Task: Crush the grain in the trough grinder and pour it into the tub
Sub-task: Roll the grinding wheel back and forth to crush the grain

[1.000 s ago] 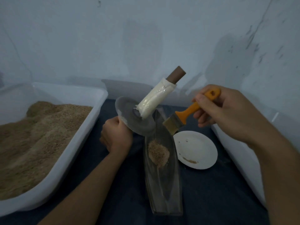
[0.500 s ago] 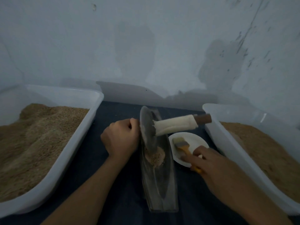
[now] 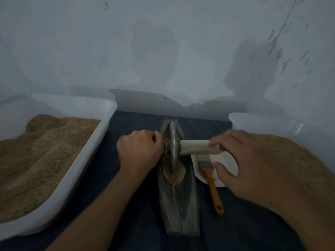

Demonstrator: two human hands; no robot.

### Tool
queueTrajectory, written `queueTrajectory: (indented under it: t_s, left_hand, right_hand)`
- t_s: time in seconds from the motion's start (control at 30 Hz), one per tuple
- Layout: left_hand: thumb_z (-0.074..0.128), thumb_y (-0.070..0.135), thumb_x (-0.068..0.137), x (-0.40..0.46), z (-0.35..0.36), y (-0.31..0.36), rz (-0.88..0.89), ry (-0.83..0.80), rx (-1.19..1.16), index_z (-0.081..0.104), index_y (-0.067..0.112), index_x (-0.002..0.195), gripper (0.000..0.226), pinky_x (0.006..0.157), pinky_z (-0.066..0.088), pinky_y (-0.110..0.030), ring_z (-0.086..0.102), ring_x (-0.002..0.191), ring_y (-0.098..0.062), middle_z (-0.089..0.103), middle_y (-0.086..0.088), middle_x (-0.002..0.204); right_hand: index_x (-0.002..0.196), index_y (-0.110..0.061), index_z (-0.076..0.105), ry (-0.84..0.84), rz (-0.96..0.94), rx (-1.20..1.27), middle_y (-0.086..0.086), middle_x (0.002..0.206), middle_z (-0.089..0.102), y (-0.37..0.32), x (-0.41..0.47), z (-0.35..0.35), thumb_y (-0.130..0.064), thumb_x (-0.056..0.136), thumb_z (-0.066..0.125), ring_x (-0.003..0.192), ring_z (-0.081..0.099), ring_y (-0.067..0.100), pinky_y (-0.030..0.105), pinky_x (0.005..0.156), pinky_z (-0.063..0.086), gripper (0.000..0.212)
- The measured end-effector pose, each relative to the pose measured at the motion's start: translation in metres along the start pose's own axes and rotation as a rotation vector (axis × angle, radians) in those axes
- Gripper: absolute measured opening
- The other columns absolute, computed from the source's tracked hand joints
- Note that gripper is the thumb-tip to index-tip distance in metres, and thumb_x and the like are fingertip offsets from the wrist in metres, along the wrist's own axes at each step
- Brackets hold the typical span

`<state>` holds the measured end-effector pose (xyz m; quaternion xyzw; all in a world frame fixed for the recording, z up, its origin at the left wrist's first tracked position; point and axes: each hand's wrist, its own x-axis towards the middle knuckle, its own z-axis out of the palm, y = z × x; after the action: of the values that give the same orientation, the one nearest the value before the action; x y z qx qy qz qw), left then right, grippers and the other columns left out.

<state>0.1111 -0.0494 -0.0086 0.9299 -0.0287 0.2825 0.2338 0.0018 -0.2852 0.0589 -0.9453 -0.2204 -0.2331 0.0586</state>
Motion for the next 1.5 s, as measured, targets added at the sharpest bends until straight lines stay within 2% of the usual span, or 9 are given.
queueTrajectory:
  t_s: [0.13,0.3,0.4,0.6,0.77,0.87,1.1,1.27,1.5]
  left_hand:
    - [0.043,0.038,0.104,-0.005,-0.007,-0.001,0.100,-0.012,0.055,0.049,0.021,0.051,0.056,0.053,0.049,-0.033,0.047,0.040,-0.016,0.047,0.005,0.046]
    - [0.038,0.041,0.103,0.000,-0.005,-0.006,0.112,-0.098,0.065,0.050,0.020,0.055,0.054,0.051,0.045,-0.031,0.049,0.046,-0.015,0.051,0.004,0.053]
    - [0.020,0.040,0.101,0.013,0.004,-0.004,0.149,-0.159,0.273,0.051,0.014,0.072,0.049,0.053,0.034,-0.031,0.045,0.056,-0.017,0.051,0.003,0.067]
    - [0.026,0.029,0.105,0.059,0.010,-0.002,0.171,-0.378,0.391,0.049,0.016,0.097,0.028,0.079,0.053,-0.050,0.045,0.081,-0.030,0.055,-0.011,0.097]
    - [0.019,0.030,0.101,0.018,-0.002,-0.003,0.313,-0.265,0.450,0.039,0.017,0.089,0.026,0.064,0.055,-0.047,0.046,0.065,-0.027,0.049,-0.003,0.078]
    - [0.014,0.045,0.105,-0.016,-0.016,-0.009,0.376,-0.137,0.414,0.039,0.025,0.077,0.043,0.056,0.037,-0.034,0.038,0.052,-0.015,0.042,0.008,0.066]
    - [0.015,0.050,0.107,-0.045,-0.031,-0.011,0.389,-0.054,0.362,0.031,0.033,0.072,0.042,0.057,0.028,-0.034,0.029,0.048,-0.010,0.037,0.012,0.060]
    - [0.031,0.035,0.107,0.016,-0.003,-0.006,0.360,-0.257,0.464,0.039,0.020,0.083,0.029,0.068,0.054,-0.046,0.059,0.075,-0.029,0.052,0.003,0.082]
    - [0.035,0.028,0.106,0.039,0.008,-0.005,0.312,-0.298,0.506,0.039,0.020,0.090,0.019,0.065,0.042,-0.042,0.044,0.075,-0.026,0.049,-0.003,0.086]
  right_hand:
    - [0.127,-0.035,0.048,-0.333,0.050,-0.229,-0.013,0.119,0.048,0.013,0.048,0.025,-0.041,0.080,0.068,0.108,0.048,0.011,0.031,0.085,0.048,0.052]
    - [0.098,-0.029,0.061,-0.675,0.171,-0.274,-0.004,0.083,0.059,0.026,0.099,0.064,-0.034,0.074,0.075,0.072,0.060,0.013,0.029,0.056,0.045,0.028]
    - [0.097,-0.025,0.067,-0.584,0.157,-0.281,-0.003,0.077,0.059,0.042,0.117,0.084,-0.039,0.077,0.072,0.066,0.059,0.013,0.027,0.051,0.039,0.025]
    - [0.105,-0.027,0.068,-0.387,0.135,-0.275,-0.005,0.079,0.059,0.059,0.129,0.101,-0.042,0.076,0.073,0.069,0.055,0.015,0.028,0.054,0.036,0.034]
    - [0.096,-0.034,0.055,-0.252,0.100,-0.323,-0.008,0.072,0.040,0.043,0.093,0.097,-0.042,0.078,0.070,0.064,0.039,0.015,0.032,0.057,0.029,0.025]
    - [0.091,-0.034,0.045,-0.192,0.069,-0.328,-0.010,0.067,0.030,0.027,0.058,0.088,-0.038,0.081,0.068,0.057,0.028,0.012,0.030,0.051,0.019,0.026]
    - [0.085,-0.034,0.060,-0.177,-0.011,-0.325,-0.015,0.062,0.020,0.015,0.023,0.074,-0.039,0.062,0.082,0.050,0.016,0.005,0.025,0.049,0.015,0.032]
    - [0.083,-0.035,0.049,-0.267,0.109,-0.300,-0.006,0.075,0.048,0.039,0.083,0.093,-0.036,0.076,0.066,0.062,0.043,0.014,0.029,0.054,0.029,0.019]
    - [0.095,-0.031,0.060,-0.209,0.121,-0.345,-0.006,0.071,0.045,0.042,0.109,0.097,-0.042,0.076,0.071,0.062,0.045,0.019,0.032,0.058,0.036,0.025]
